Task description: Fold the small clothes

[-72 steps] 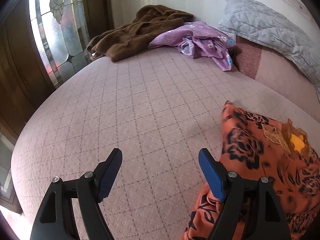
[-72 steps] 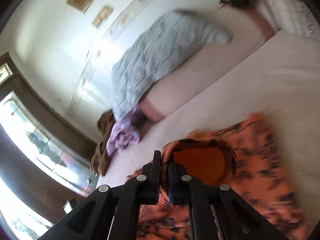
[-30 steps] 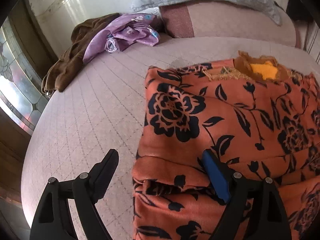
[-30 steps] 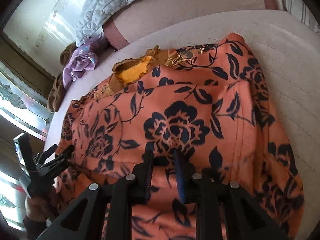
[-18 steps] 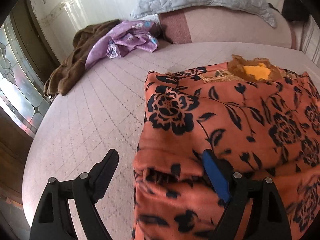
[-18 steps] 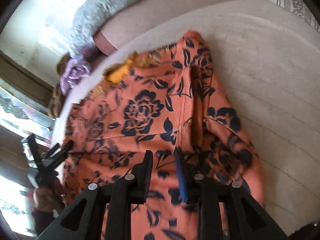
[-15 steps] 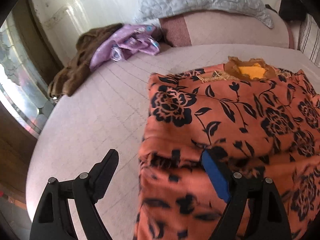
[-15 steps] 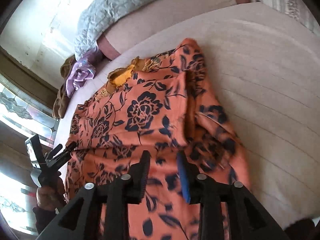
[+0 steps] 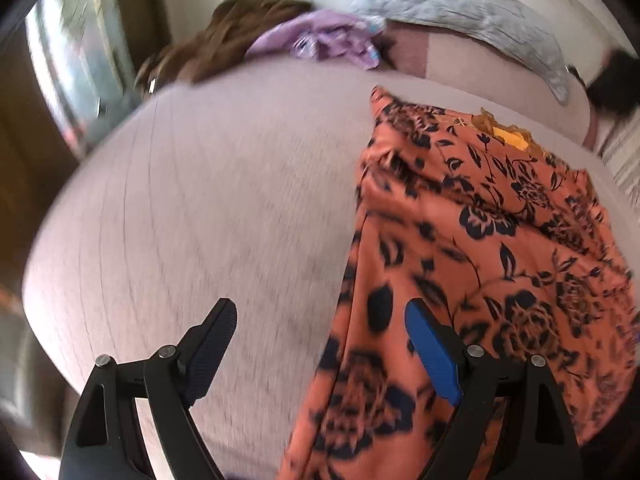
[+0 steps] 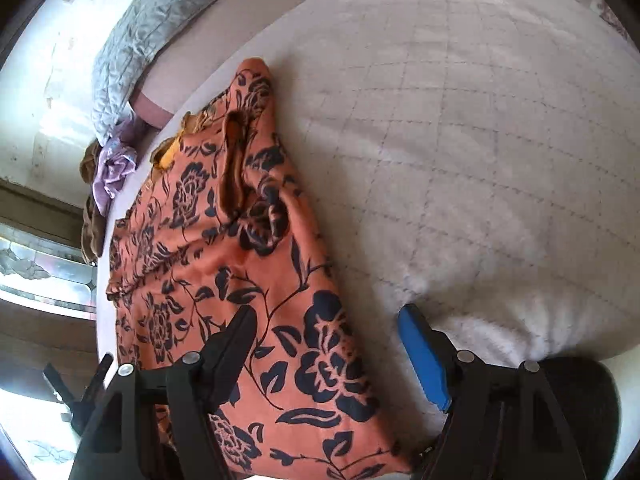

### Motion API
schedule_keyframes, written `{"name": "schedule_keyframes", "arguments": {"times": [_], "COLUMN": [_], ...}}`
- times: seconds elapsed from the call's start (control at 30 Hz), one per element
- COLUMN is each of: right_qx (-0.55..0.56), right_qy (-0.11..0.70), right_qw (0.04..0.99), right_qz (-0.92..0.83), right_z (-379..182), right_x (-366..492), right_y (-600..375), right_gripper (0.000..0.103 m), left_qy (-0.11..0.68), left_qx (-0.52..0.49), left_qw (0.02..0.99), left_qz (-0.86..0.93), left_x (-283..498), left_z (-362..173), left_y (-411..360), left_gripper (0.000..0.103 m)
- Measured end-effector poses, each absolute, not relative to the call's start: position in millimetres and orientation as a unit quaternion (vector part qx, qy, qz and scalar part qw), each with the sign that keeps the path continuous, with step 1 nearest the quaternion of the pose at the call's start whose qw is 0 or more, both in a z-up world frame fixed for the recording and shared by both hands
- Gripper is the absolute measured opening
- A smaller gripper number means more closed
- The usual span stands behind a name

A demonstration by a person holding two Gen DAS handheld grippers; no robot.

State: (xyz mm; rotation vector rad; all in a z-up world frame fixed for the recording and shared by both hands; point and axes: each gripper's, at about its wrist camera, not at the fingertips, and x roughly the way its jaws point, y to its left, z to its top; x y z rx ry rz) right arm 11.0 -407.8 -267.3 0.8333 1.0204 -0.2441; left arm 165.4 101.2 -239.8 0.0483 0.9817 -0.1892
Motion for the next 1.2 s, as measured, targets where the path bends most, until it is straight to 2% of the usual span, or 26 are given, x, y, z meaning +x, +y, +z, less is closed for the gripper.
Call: {"name": "schedule_keyframes", "arguments": {"times": [0.03, 0.1, 0.17, 0.27, 0.3, 0.33, 0.37, 0.4, 0.47, 0.53, 0.57, 0.6, 0.63, 0.67, 0.7, 0.83, 0.93, 1.03, 1.13, 1.2], "right_qx": [0.367, 0.382, 0.375, 0.373, 0.379, 0.383, 0.382, 0.382, 0.376, 0.344, 0.326, 0.321, 0.309, 0.295, 0.286, 0.314, 0.351, 0.386, 0.386, 0.372], "right_qy": [0.474, 0.478, 0.481, 0.476, 0.477, 0.483, 0.492, 0.494, 0.497, 0.507, 0.508, 0.509, 0.514, 0.520, 0.520, 0.490, 0.424, 0.364, 0.385, 0.441], "right_qw": [0.793, 0.788, 0.790, 0.795, 0.791, 0.785, 0.779, 0.777, 0.780, 0.789, 0.796, 0.797, 0.799, 0.801, 0.804, 0.813, 0.834, 0.848, 0.838, 0.816], "right_qz": [-0.102, -0.060, -0.059, -0.057, -0.058, -0.065, -0.073, -0.076, -0.060, -0.047, -0.044, -0.041, -0.036, -0.033, -0.028, 0.003, 0.013, -0.011, -0.023, -0.036], "right_z": [-263, -263, -259, -254, -254, -256, -259, -261, -264, -265, -263, -263, -262, -261, -259, -241, -210, -192, -199, -213], "right_x": [15, 19, 21, 18, 16, 13, 9, 7, 3, 5, 6, 6, 7, 8, 8, 11, 18, 22, 32, 35], "right_y": [-397, -385, -377, -379, -382, -387, -391, -393, -392, -384, -378, -376, -371, -367, -364, -368, -389, -423, -439, -434], "right_gripper": [0.057, 0.034, 0.034, 0.037, 0.038, 0.054, 0.068, 0.072, 0.072, 0.068, 0.063, 0.043, 0.025, 0.021, 0.012, 0.011, 0.009, 0.009, 0.012, 0.013], "left_qy": [0.478, 0.496, 0.520, 0.523, 0.522, 0.525, 0.528, 0.524, 0.527, 0.533, 0.529, 0.530, 0.534, 0.541, 0.545, 0.536, 0.509, 0.498, 0.524, 0.532], "left_qx": [-0.002, -0.027, -0.032, -0.040, -0.031, -0.020, -0.009, -0.001, 0.005, 0.010, 0.018, 0.015, 0.004, -0.008, -0.012, -0.043, -0.065, -0.067, -0.038, -0.016], "left_qw": [0.873, 0.860, 0.846, 0.845, 0.846, 0.845, 0.844, 0.846, 0.843, 0.838, 0.841, 0.840, 0.835, 0.829, 0.826, 0.822, 0.833, 0.842, 0.831, 0.827], "left_qz": [-0.098, -0.112, -0.112, -0.109, -0.106, -0.103, -0.097, -0.093, -0.108, -0.115, -0.111, -0.119, -0.131, -0.142, -0.144, -0.188, -0.208, -0.194, -0.184, -0.183], "left_x": [161, 154, 150, 142, 140, 139, 136, 134, 134, 133, 133, 133, 136, 139, 141, 151, 170, 194, 200, 192], "left_z": [-241, -245, -253, -253, -252, -252, -254, -254, -258, -262, -260, -259, -258, -259, -258, -237, -208, -201, -219, -231], "left_y": [108, 114, 115, 117, 115, 112, 111, 109, 103, 98, 97, 96, 94, 93, 93, 93, 92, 86, 77, 72], "left_gripper": [0.081, 0.041, 0.018, 0.018, 0.029, 0.043, 0.072, 0.078, 0.077, 0.059, 0.034, 0.015, 0.008, 0.008, 0.008, 0.008, 0.008, 0.009, 0.012, 0.021]}}
